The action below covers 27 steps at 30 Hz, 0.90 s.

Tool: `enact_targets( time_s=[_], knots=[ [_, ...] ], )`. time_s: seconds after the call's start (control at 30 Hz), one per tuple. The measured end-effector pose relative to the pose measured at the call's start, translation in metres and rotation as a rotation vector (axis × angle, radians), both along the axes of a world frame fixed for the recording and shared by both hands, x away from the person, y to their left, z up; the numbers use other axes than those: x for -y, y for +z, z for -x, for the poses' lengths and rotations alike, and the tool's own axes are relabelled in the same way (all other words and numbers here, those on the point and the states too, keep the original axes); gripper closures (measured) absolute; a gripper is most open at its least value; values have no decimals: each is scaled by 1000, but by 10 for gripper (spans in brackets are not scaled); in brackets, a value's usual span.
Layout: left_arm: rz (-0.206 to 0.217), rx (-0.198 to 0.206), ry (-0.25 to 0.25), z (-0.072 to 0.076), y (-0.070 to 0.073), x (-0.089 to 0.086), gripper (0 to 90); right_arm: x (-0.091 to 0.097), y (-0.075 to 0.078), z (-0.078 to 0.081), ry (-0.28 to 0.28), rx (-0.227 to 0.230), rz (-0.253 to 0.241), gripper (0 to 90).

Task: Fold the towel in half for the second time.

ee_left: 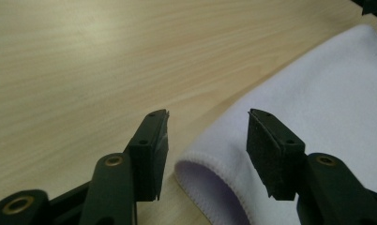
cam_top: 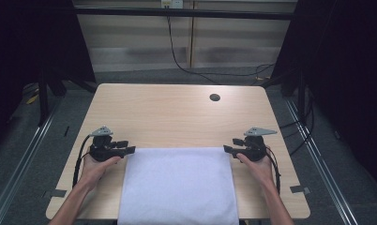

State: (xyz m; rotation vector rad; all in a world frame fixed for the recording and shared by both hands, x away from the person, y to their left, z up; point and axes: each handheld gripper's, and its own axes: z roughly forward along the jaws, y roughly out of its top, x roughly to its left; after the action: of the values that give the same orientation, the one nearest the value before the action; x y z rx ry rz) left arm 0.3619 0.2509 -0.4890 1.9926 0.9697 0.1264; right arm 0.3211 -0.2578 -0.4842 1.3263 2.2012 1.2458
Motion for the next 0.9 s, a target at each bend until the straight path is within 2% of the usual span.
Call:
enact_targets(
  time_s=[0.07, 0.13, 0.2, 0.27, 0.33, 0.5, 0.63, 0.73, 0.8, 0.9],
  knots=[
    [-1, -1, -3, 1, -2, 1, 462, 0, -3, -1, -7, -11, 20, 412],
    [-4, 1, -5, 0, -2, 2, 456, -1, -3, -1, 3, -18, 20, 408],
    [-2, 18, -4, -3, -2, 3, 449, -6, -3, -2, 21, -12, 22, 407],
    [19, 7, 2, -7, -5, 3, 443, -10, -4, -3, 28, -13, 29, 408],
    [-22, -2, -14, -8, -9, 7, 439, -12, -8, -5, 41, -25, 33, 409],
    [-23, -5, -22, -9, -12, 11, 463, -16, -20, -9, 52, -59, 50, 479],
    [-33, -11, -27, -10, -16, 12, 493, -20, -24, -10, 54, -65, 68, 505],
    [-17, -14, -34, -10, -16, 9, 526, -22, -24, -9, 54, -63, 73, 550],
    [-25, -14, -49, -9, -18, 10, 540, -23, -24, -9, 55, -57, 81, 591],
    [-28, -20, -49, -7, -19, 10, 556, -23, -24, -8, 49, -56, 69, 640]
  ],
)
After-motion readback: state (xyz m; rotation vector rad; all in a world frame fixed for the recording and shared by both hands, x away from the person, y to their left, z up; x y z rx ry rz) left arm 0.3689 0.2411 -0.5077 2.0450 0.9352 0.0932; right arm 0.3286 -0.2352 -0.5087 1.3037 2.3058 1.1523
